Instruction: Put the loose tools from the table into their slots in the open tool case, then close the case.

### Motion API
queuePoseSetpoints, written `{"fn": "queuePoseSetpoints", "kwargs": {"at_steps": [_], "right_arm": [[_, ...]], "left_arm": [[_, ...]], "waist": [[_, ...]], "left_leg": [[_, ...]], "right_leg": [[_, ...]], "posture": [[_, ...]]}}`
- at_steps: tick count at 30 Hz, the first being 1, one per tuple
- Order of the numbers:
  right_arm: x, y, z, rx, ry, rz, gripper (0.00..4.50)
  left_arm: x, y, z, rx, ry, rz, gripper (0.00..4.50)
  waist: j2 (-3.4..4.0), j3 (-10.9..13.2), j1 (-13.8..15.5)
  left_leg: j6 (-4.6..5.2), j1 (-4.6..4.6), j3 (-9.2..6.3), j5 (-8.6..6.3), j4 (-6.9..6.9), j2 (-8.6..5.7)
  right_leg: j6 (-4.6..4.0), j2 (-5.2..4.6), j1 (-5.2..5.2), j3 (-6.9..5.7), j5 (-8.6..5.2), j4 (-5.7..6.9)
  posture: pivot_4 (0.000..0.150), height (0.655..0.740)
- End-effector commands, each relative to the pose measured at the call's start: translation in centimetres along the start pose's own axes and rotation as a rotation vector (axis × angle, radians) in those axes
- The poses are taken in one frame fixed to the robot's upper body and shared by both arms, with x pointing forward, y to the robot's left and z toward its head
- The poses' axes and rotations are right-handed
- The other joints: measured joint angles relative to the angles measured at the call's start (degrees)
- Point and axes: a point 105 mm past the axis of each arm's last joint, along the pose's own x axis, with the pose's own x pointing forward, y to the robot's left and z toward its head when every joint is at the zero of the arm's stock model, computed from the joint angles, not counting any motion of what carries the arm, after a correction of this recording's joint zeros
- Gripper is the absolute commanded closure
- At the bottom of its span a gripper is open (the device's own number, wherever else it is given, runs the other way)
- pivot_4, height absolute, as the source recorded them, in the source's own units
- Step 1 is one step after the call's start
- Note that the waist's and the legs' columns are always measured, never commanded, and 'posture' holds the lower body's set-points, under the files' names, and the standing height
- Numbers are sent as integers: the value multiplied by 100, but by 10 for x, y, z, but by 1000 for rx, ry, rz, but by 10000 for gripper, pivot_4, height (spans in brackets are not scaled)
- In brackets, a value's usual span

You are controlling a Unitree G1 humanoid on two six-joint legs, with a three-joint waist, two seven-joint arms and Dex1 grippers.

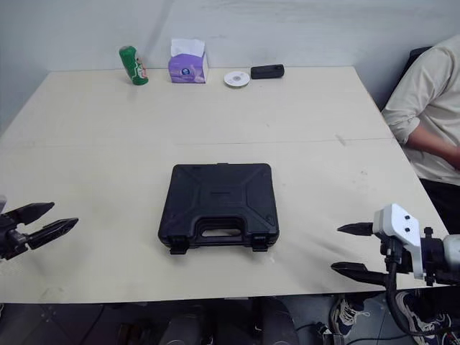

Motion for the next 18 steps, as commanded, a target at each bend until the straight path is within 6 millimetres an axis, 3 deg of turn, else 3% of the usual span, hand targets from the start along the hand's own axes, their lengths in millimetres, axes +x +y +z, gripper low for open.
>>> {"fn": "queuePoseSetpoints", "kwargs": {"at_steps": [1, 4, 9, 11, 18], "right_arm": [[9, 10, 9, -31, -36, 50, 0], [24, 19, 14, -36, -68, 100, 8981], [56, 32, 14, -85, -83, 183, 35178], [68, 28, 12, -114, -81, 171, 44697], [96, 28, 8, -195, -70, 195, 44697]], "left_arm": [[10, 0, 12, 71, -15, -14, 6111], [31, -2, 20, 116, -20, -62, 18816], [88, -8, 31, 257, -4, -150, 43290], [110, -10, 38, 278, -19, -178, 45000], [187, -16, 59, 209, -62, -209, 45000]], "waist": [[0, 0, 12], [0, 0, 35], [-2, -1, 62], [-5, -3, 58], [-17, -4, 33]], "left_leg": [[-4, 1, 0, 3, 0, 1], [-17, 1, 0, 7, 0, 2], [-16, 9, -1, -9, 7, -5], [-14, 7, 1, -7, 7, -7], [-3, -5, 13, 38, 25, -14]], "right_leg": [[0, 2, 0, -1, -3, 2], [-1, 3, 0, -2, -4, 4], [0, -1, 8, 0, 2, 12], [0, -1, 7, -1, 3, 15], [9, 2, 2, -9, 7, 24]], "posture": [[1500, 7252], [1500, 7252], [1500, 7252], [1500, 7252], [1500, 7252]]}}
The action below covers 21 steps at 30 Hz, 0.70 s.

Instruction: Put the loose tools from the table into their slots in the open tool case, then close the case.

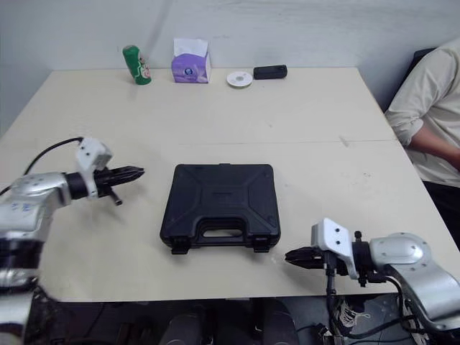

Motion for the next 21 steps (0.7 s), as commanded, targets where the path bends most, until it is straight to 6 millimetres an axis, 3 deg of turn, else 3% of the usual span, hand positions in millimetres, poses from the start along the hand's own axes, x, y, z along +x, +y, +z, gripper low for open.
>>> {"fn": "queuePoseSetpoints", "kwargs": {"at_steps": [1, 10, 16, 21], "right_arm": [[11, -2, 4, -61, -9, 4, 44697], [24, -17, 5, -107, -7, -58, 44697], [25, -30, 7, -118, -16, -129, 44697], [20, -41, 8, -120, -11, -165, 44697]], "left_arm": [[24, 3, 10, 30, -11, -13, 45000], [63, -11, 19, 163, 19, -104, 45000], [65, -22, 17, 197, 11, -194, 45000], [56, -38, 3, 239, 37, -349, 45000]], "waist": [[-6, 2, -17], [-13, 5, -73], [-13, 5, -152], [-13, 5, -165]], "left_leg": [[4, -3, 1, 2, 9, -1], [7, -13, -5, 1, 56, 4], [9, -18, -11, -1, 63, 6], [10, -20, -11, -1, 69, 7]], "right_leg": [[4, 1, 0, -4, 2, 0], [5, -2, 0, -2, 3, 23], [5, -3, -2, -6, 3, 25], [5, -3, -2, -7, 3, 28]], "posture": [[1500, 7252], [1500, 7252], [1500, 7252], [1500, 7252]]}}
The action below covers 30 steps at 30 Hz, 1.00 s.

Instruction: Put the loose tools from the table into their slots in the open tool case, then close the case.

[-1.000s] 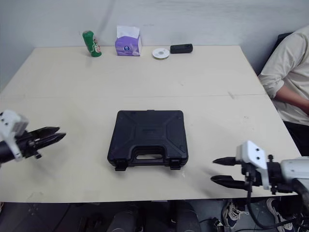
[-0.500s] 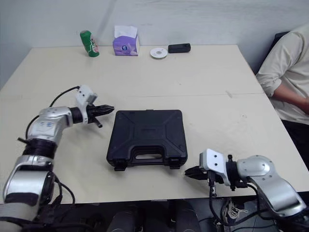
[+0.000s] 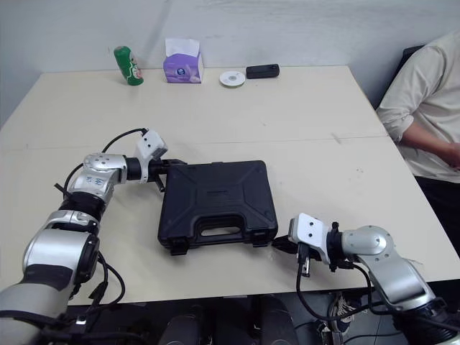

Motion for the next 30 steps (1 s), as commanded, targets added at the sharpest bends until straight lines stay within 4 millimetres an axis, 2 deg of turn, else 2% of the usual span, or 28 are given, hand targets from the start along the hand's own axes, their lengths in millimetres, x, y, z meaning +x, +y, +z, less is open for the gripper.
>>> {"fn": "queuePoseSetpoints", "kwargs": {"at_steps": [1, 7, 12, 21, 24, 27, 30], "right_arm": [[-6, -17, 9, -46, -15, -68, 44697], [-16, -34, -1, -44, 39, -115, 44697], [-17, -38, 4, 7, -1, -137, 44697], [-19, -45, 6, 60, -16, -186, 44697], [-23, -47, 6, 76, -7, -207, 44697], [-34, -44, 2, 77, 31, -223, 44697], [-46, -35, -2, 107, 67, -227, 44697]], "left_arm": [[-3, -20, 1, 49, -15, -154, 45000], [-28, -43, -9, 49, 10, -301, 45000], [-49, -52, -9, -7, -4, -322, 45000], [-60, -72, -3, -26, -11, -362, 45000], [-65, -73, -5, -2, 18, -355, 45000], [-71, -64, 10, -1, 0, -333, 45000], [-69, -63, 42, 19, -76, -360, 45000]], "waist": [[0, 0, -12], [0, 0, 5], [0, 0, 7], [1, 0, 3], [1, 0, 6], [2, 1, 15], [2, 1, 60]], "left_leg": [[0, 1, 0, 0, 0, 0], [2, 1, 1, -1, 8, 0], [3, 0, -1, -1, 8, 0], [3, -5, -4, -1, 8, 1], [3, -7, -4, -1, 8, 2], [3, -9, -6, -1, 8, 1], [3, -23, -16, -1, 9, 0]], "right_leg": [[0, 0, 0, 0, 0, 0], [0, -3, 1, 3, 0, 5], [0, -5, 1, 4, 0, 7], [0, -5, -1, 4, 0, 6], [0, -5, -2, 4, 0, 6], [0, -6, -3, 3, 0, 6], [1, -6, -5, -5, 1, 1]], "posture": [[1500, 7252], [1500, 7252], [1500, 7252], [1500, 7252], [1500, 7252], [1500, 7252], [1500, 7252]]}}
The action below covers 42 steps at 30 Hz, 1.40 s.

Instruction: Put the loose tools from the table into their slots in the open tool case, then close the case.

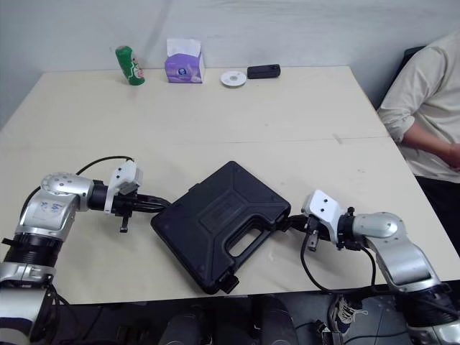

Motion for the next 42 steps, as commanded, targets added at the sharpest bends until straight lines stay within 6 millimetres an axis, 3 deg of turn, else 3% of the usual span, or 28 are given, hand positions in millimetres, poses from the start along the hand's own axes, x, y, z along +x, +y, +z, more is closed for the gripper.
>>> {"fn": "queuePoseSetpoints", "kwargs": {"at_steps": [1, 4, 10, 15, 18, 23, 26, 42], "right_arm": [[-18, 4, 7, -3, 6, -18, 44697], [-23, 20, 6, 29, 25, 10, 44697], [-20, 36, 19, 61, -26, 19, 44697], [-15, 36, 30, 62, -62, -9, 44697], [-14, 36, 34, 58, -75, -23, 44697], [-13, 36, 42, 45, -95, -33, 44697], [-13, 37, 47, 37, -111, -31, 44697], [1, 35, 62, 21, -154, -11, 44697]], "left_arm": [[0, -3, 51, 104, -108, -40, 45000], [31, -11, 82, 177, -176, -109, 45000], [106, -30, 116, 298, -216, -246, 45000], [159, -40, 108, 363, -121, -304, 45000], [175, -43, 96, 394, -50, -331, 45000], [181, -55, 56, 517, 145, -452, 45000], [182, -54, 41, 551, 207, -463, 45000], [189, -51, 37, 559, 208, -432, 45000]], "waist": [[0, 0, 31], [2, -1, 116], [2, -1, 99], [2, -2, 71], [2, -1, 77], [4, -5, 101], [0, -22, 97], [-52, -99, -37]], "left_leg": [[1, -3, -3, 0, 0, -2], [8, -6, -2, -1, 3, -8], [14, -6, 4, 1, 10, -12], [10, -1, 5, 4, 10, -9], [11, -3, 3, 4, 10, -10], [15, -2, -1, 1, 10, -8], [17, 0, -1, 0, 10, -7], [48, 14, -3, -17, 8, 0]], "right_leg": [[2, -1, 0, -2, 1, -1], [10, -2, 1, 0, 5, -4], [20, 1, 3, 10, 10, -6], [17, 8, 2, 13, 9, -5], [17, 7, 1, 13, 9, -6], [17, 5, 4, 11, 8, -10], [16, 5, 7, 11, 8, -11], [11, 7, 16, 13, 6, -5]], "posture": [[1500, 7252], [1500, 7252], [1500, 7252], [1500, 7252], [1500, 7252], [1500, 7252], [1500, 7252], [1500, 7252]]}}
